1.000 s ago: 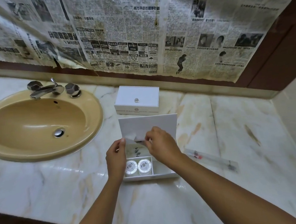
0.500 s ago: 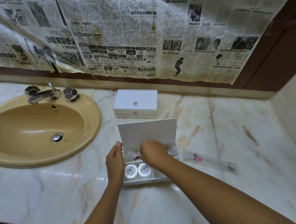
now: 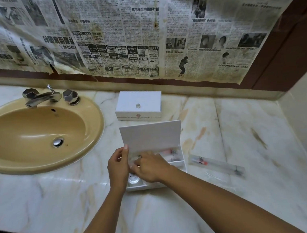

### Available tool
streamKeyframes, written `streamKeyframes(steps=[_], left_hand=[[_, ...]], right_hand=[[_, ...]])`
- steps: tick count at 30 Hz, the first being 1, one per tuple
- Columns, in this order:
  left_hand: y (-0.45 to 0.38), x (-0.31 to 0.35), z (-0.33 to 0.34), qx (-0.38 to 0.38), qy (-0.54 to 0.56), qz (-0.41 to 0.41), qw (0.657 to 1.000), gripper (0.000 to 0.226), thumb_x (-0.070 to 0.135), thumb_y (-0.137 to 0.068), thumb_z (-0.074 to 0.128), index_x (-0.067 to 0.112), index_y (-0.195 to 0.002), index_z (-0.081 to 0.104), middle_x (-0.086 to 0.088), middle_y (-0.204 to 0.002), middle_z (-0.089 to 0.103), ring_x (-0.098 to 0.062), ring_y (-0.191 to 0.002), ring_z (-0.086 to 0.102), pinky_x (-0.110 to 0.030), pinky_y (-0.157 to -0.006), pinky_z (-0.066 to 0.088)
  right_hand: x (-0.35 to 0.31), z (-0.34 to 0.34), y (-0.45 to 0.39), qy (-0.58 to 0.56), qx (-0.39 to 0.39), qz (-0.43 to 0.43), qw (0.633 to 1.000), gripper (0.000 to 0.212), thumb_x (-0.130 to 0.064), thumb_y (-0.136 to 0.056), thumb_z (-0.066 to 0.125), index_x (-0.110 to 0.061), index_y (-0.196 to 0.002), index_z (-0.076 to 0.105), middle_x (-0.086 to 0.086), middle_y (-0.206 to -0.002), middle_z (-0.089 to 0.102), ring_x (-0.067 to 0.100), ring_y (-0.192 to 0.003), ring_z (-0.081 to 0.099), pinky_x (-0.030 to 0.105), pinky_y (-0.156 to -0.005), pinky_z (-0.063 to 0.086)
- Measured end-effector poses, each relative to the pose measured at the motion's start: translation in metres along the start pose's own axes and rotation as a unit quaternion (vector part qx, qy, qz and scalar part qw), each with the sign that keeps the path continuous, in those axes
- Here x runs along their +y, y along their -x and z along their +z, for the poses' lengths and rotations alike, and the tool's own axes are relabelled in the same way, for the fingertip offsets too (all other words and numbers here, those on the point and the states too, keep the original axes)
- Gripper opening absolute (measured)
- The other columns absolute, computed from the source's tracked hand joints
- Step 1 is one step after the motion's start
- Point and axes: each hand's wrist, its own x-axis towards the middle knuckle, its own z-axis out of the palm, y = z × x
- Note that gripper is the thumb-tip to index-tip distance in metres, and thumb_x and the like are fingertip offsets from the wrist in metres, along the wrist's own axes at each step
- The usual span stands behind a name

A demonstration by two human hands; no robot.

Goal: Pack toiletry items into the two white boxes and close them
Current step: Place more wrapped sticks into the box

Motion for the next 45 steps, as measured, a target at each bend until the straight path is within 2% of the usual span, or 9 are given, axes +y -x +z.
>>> streamKeyframes(steps=[6,13,16,19,22,27,35,41,45], left_hand=[[0.003,0.003,0.000,-0.001,-0.014,0.014,1.000,0.025,0.036,-0.097,0.057,0.016,-0.093,0.072,0.000,-0.089,0.072,-0.016,-0.084,0.066,-0.026,-0.076,0.050],[0.002,0.002,0.000,0.002,-0.010,0.005,1.000,0.026,0.037,-0.097,0.058,0.015,-0.094,0.072,0.003,-0.091,0.071,-0.008,-0.084,0.063,-0.024,-0.079,0.047],[0.003,0.003,0.000,0.003,-0.010,0.009,1.000,0.026,0.035,-0.097,0.058,0.014,-0.096,0.072,0.003,-0.092,0.071,-0.006,-0.084,0.062,-0.020,-0.077,0.044],[0.003,0.003,0.000,0.004,-0.015,0.014,1.000,0.026,0.034,-0.098,0.057,0.012,-0.098,0.072,0.003,-0.093,0.072,-0.004,-0.085,0.063,-0.018,-0.076,0.045],[0.004,0.005,0.001,0.005,-0.019,0.012,1.000,0.024,0.033,-0.098,0.057,0.015,-0.096,0.071,0.006,-0.091,0.071,0.001,-0.081,0.062,-0.015,-0.074,0.044],[0.006,0.006,0.002,0.005,-0.025,0.015,1.000,0.023,0.033,-0.099,0.056,0.016,-0.093,0.071,0.009,-0.086,0.070,0.011,-0.072,0.060,-0.010,-0.070,0.043],[0.006,0.007,0.002,0.001,-0.025,0.013,1.000,0.027,0.034,-0.099,0.056,0.012,-0.095,0.071,0.006,-0.089,0.071,0.008,-0.074,0.061,-0.011,-0.070,0.044],[0.007,0.008,0.000,-0.003,-0.020,0.010,1.000,0.029,0.035,-0.098,0.056,0.012,-0.096,0.071,0.005,-0.088,0.070,0.001,-0.077,0.061,-0.016,-0.072,0.044],[0.006,0.006,-0.001,-0.001,-0.019,0.007,1.000,0.029,0.038,-0.097,0.057,0.015,-0.085,0.069,0.006,-0.077,0.066,-0.008,-0.074,0.057,-0.024,-0.074,0.045]], right_hand=[[0.017,-0.017,0.018,-0.102,0.135,-0.016,0.985,0.031,-0.038,-0.094,0.048,-0.018,-0.099,0.071,0.004,-0.096,0.064,0.021,-0.093,0.058,0.031,-0.074,0.042],[0.074,-0.042,0.055,-0.173,0.401,0.077,0.896,0.011,-0.016,-0.086,0.058,-0.013,-0.082,0.068,-0.002,-0.079,0.060,0.011,-0.066,0.052,0.024,-0.063,0.041],[0.104,-0.039,0.064,-0.144,0.357,0.169,0.907,0.015,-0.020,-0.089,0.056,-0.013,-0.098,0.066,0.000,-0.095,0.060,0.018,-0.079,0.057,0.026,-0.066,0.040],[0.131,-0.029,0.071,-0.083,0.194,0.259,0.943,0.035,-0.019,-0.088,0.056,-0.015,-0.123,0.053,0.004,-0.122,0.050,0.024,-0.107,0.052,0.029,-0.078,0.041],[0.146,-0.015,0.074,-0.040,0.111,0.281,0.953,0.034,-0.016,-0.090,0.054,-0.017,-0.125,0.052,0.005,-0.124,0.049,0.024,-0.114,0.046,0.032,-0.084,0.041],[0.150,-0.008,0.075,-0.040,0.165,0.274,0.947,0.014,-0.014,-0.091,0.053,-0.013,-0.098,0.065,0.003,-0.103,0.063,0.021,-0.092,0.057,0.025,-0.067,0.036],[0.133,-0.028,0.072,-0.067,0.329,0.222,0.915,0.015,-0.011,-0.094,0.049,-0.010,-0.101,0.062,0.006,-0.099,0.061,0.026,-0.089,0.057,0.032,-0.067,0.043],[0.087,-0.073,0.077,-0.200,0.492,0.131,0.837,0.011,-0.012,-0.094,0.055,-0.011,-0.103,0.061,-0.006,-0.094,0.059,0.011,-0.081,0.055,0.026,-0.067,0.048],[0.040,-0.091,0.083,-0.251,0.563,-0.012,0.787,0.013,-0.004,-0.089,0.060,-0.005,-0.102,0.063,0.001,-0.093,0.063,0.009,-0.082,0.056,0.022,-0.066,0.051]])
